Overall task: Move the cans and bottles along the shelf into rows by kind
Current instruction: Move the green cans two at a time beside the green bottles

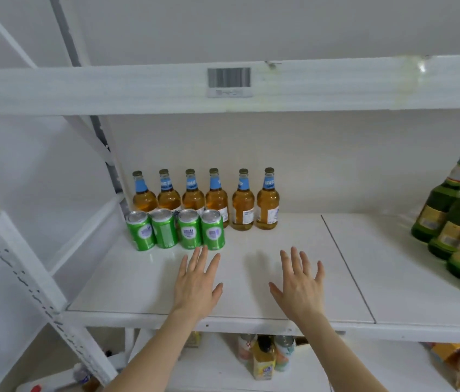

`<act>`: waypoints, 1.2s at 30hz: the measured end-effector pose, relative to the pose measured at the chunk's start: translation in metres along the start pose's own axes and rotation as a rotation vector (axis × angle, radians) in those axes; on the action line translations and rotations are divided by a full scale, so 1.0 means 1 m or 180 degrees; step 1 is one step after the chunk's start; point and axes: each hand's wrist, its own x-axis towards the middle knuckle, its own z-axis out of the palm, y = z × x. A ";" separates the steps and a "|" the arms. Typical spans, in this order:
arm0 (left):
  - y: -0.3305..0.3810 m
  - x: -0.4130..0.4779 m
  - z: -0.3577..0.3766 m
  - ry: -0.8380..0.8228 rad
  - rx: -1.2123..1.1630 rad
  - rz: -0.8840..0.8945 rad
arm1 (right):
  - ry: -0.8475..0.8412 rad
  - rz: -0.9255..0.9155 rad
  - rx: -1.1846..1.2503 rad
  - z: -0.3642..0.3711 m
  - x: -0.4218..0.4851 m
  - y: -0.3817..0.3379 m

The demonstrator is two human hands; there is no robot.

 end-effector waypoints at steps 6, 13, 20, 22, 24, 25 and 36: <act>-0.080 0.002 0.010 0.0058 -0.0094 0.0135 | 0.0037 0.0124 0.0052 0.007 0.015 -0.075; -0.127 0.024 0.024 0.0146 -0.0381 0.0133 | 0.0077 0.0143 0.0096 0.004 0.044 -0.127; -0.128 0.065 0.048 0.0233 -0.1087 0.0007 | 0.0129 0.0180 0.0262 0.017 0.091 -0.137; -0.123 0.076 0.056 0.0273 -0.1407 -0.0053 | 0.0135 0.0181 0.0464 0.023 0.105 -0.136; -0.117 0.085 0.063 0.0320 -0.1774 -0.0131 | 0.0046 0.0148 0.0810 0.031 0.120 -0.134; -0.114 0.091 0.066 0.0343 -0.2018 -0.0183 | -0.0009 0.0112 0.1089 0.035 0.127 -0.133; -0.107 0.133 0.087 0.0329 -0.3811 -0.0708 | -0.0904 -0.0081 0.4313 0.053 0.172 -0.132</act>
